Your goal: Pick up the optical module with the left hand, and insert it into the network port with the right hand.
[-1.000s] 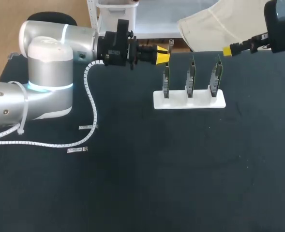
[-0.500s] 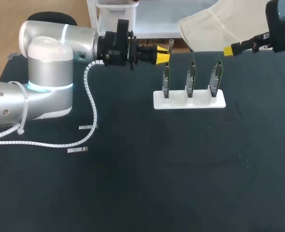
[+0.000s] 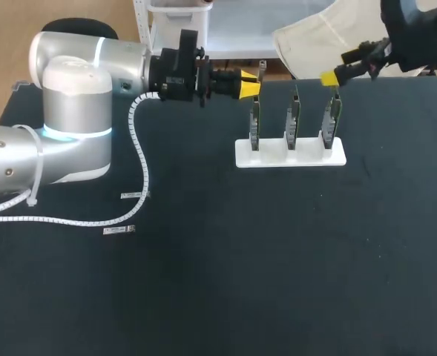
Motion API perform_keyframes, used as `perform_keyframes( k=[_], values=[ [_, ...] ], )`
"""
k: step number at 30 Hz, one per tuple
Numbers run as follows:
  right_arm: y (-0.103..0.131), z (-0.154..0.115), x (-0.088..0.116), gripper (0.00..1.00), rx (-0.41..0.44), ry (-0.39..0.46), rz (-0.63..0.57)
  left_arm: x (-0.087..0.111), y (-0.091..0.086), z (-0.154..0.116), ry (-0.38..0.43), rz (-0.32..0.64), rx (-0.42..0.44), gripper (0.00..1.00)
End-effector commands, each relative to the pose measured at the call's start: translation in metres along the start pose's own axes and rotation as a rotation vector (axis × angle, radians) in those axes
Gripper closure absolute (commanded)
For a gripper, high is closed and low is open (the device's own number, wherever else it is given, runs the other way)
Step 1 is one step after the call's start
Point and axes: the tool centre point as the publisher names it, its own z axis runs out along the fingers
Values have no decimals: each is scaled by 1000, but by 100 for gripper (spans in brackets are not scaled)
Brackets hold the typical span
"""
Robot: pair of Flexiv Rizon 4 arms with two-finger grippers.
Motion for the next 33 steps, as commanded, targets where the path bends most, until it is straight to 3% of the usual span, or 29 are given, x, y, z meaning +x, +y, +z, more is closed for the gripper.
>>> perform_keyframes(
  k=[1,14,20,33],
  values=[
    [-3,5,-4,0,-184,-8,-24,0,-2,0,0,2,-7,100],
    [12,30,-15,0,-285,28,-125,0,-2,0,0,2,-7,100],
    [17,40,-27,0,-404,54,-217,0,-2,0,0,2,-7,100],
    [25,60,-36,0,-466,66,-263,0,-2,0,0,2,-7,100]
  ],
)
